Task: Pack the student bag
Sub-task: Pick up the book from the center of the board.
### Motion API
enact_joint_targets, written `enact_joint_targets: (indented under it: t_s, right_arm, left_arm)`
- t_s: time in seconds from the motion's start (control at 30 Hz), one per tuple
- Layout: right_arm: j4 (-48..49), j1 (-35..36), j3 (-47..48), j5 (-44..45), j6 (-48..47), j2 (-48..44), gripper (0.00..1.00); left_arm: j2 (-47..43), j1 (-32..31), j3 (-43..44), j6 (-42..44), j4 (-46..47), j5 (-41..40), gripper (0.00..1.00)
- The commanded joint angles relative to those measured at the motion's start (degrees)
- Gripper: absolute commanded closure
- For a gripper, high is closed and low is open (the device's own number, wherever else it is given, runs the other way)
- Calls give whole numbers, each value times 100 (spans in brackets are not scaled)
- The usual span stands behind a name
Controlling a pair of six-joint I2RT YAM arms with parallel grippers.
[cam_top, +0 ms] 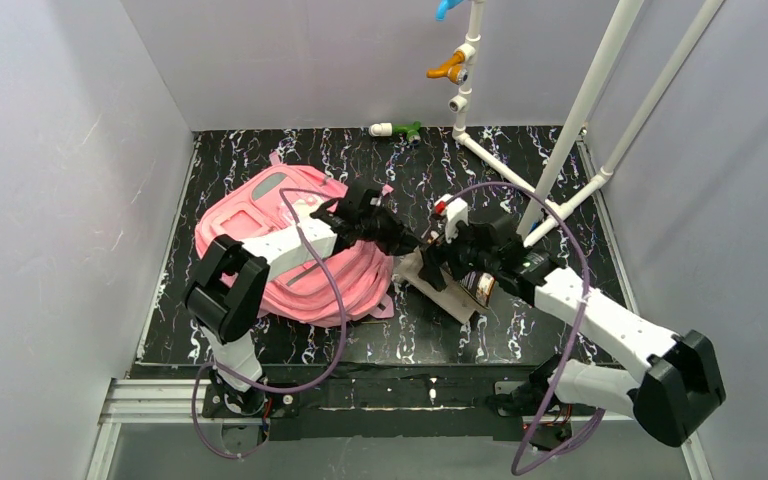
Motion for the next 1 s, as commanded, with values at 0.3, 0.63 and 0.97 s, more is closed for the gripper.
enact_joint_targets:
  t_s: [0.3,0.63,0.97]
  right_arm:
    - [-1051,14,1627,1781,2339,-1450,2]
    - [710,-377,1390,-237,2499,-733,2]
    - [3741,-1460,729,-3174,3167,-272,2]
  left_arm:
    - [-1960,552,698,4191,202,861,100]
    - [-3484,2108,643,4524,-415,2805,100]
    - [-4075,2462,530,3811,-195,3606,100]
